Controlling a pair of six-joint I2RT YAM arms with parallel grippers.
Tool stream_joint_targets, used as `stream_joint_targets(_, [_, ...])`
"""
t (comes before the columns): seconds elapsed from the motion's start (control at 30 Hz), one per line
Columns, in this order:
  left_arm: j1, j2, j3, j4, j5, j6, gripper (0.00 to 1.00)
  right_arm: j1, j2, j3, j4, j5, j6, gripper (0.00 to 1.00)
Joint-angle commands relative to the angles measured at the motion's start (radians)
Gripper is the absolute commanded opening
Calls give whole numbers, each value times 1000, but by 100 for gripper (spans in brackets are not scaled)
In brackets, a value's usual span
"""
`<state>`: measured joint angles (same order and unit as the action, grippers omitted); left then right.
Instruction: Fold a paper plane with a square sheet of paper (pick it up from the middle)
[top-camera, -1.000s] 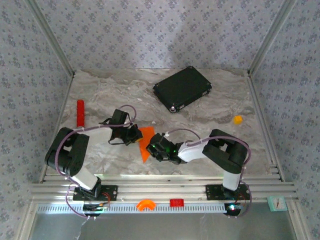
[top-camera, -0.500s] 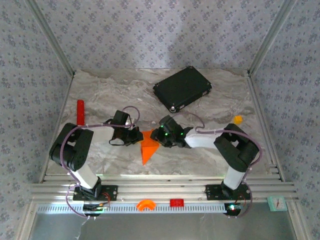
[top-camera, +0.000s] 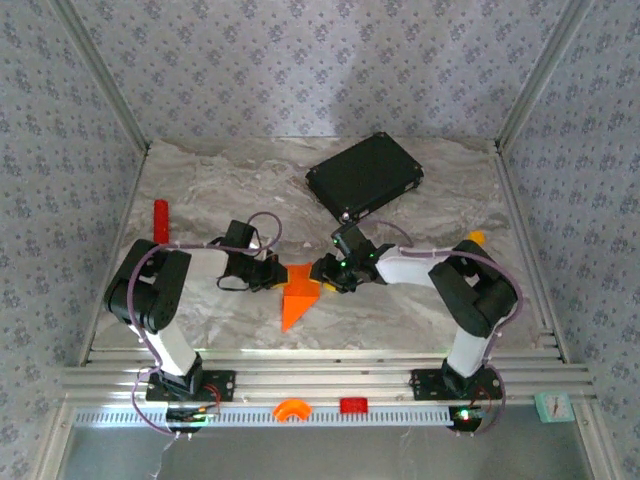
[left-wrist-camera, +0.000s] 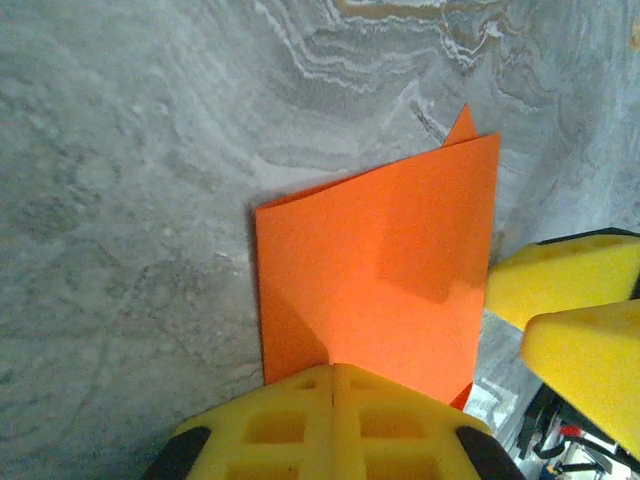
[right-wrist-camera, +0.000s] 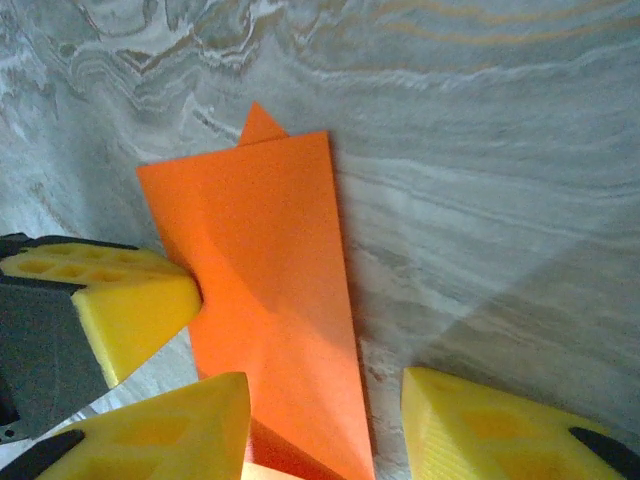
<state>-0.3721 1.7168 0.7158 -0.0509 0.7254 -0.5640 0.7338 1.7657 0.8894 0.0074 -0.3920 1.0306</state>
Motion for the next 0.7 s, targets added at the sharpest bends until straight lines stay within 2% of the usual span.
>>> stream_joint_targets(0.0, [1,30,-2,-29,3,27,0,6,41,27,12,-54,12,44])
stream_joint_targets(0.2, [2,33,-4,-26,12,24,0,18,57,30,51,-65,19,41])
stream_joint_targets(0.37, [1,33,-2,-24,15,23,0,2,44,-7,202,-114,57,31])
stream_joint_targets(0.67, [1,23,-1,-25,19,21,0,-16,54,-30,247,-129,68,30])
